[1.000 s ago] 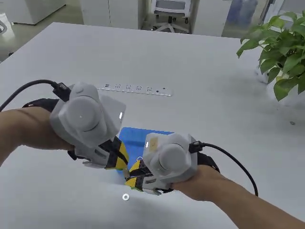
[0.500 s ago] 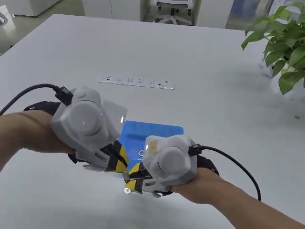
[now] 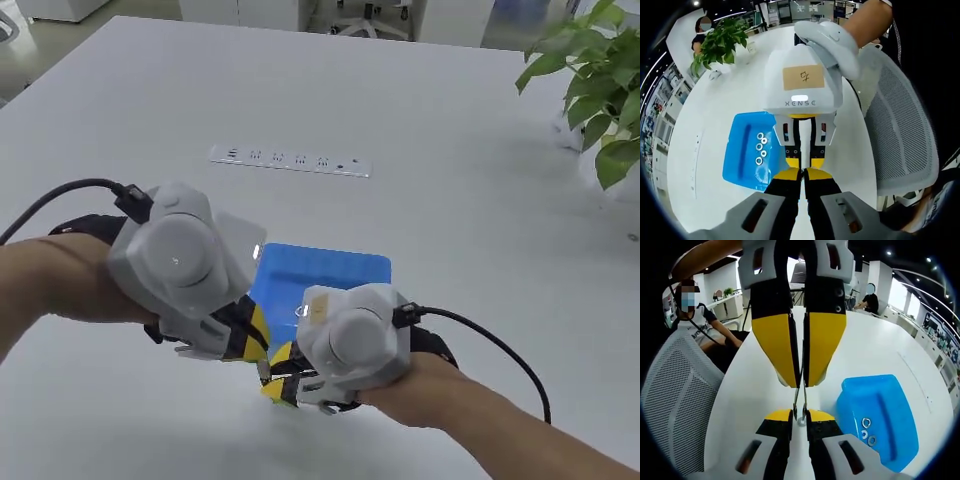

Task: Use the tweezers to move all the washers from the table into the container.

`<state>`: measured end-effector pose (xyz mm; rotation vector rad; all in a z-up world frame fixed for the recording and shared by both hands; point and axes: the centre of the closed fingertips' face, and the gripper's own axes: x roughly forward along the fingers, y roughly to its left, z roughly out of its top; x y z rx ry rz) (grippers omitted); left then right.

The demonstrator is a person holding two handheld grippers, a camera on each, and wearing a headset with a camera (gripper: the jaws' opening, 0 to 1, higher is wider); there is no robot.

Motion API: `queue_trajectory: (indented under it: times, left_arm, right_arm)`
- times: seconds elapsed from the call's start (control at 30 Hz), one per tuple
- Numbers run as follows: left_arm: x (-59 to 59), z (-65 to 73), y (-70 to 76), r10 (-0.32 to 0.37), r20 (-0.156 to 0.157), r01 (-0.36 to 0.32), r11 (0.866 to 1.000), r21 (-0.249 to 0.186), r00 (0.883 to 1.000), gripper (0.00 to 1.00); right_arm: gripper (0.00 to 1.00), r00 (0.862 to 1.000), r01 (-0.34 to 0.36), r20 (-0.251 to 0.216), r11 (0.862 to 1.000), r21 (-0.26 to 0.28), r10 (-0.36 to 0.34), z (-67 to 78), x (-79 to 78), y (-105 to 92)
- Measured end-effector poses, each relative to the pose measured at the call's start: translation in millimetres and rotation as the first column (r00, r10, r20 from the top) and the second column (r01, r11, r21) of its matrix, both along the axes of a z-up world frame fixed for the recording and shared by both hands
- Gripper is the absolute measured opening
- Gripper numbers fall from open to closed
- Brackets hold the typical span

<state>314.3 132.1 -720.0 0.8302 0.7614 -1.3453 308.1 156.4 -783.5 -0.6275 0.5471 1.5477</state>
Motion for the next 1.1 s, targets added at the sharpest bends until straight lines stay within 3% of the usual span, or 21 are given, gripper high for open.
queue_trajectory:
  times: [0.33,0.73,1.1]
  left_arm:
    - [-1.6,-7.0,-1.3,-0.004,-0.007,0.004,1.0,0.007,1.0,0.06]
    - [-2.4,-5.8,-9.1,-0.005,-0.019,0.005,1.0,-0.016,1.0,0.06]
    - [-3.8,-5.2,-6.5,0.0,-0.016,0.0,1.0,-0.009,1.0,0.06]
  right_arm:
    - [0.13,1.0,0.002,-0.009,1.0,0.002,-0.002,-4.0,-0.2,-1.1]
    - [0.11,1.0,0.001,-0.015,1.0,0.002,-0.001,-5.7,-0.4,-3.2]
    - [0.1,1.0,-0.018,-0.006,1.0,-0.002,0.018,-5.3,-2.3,-2.5]
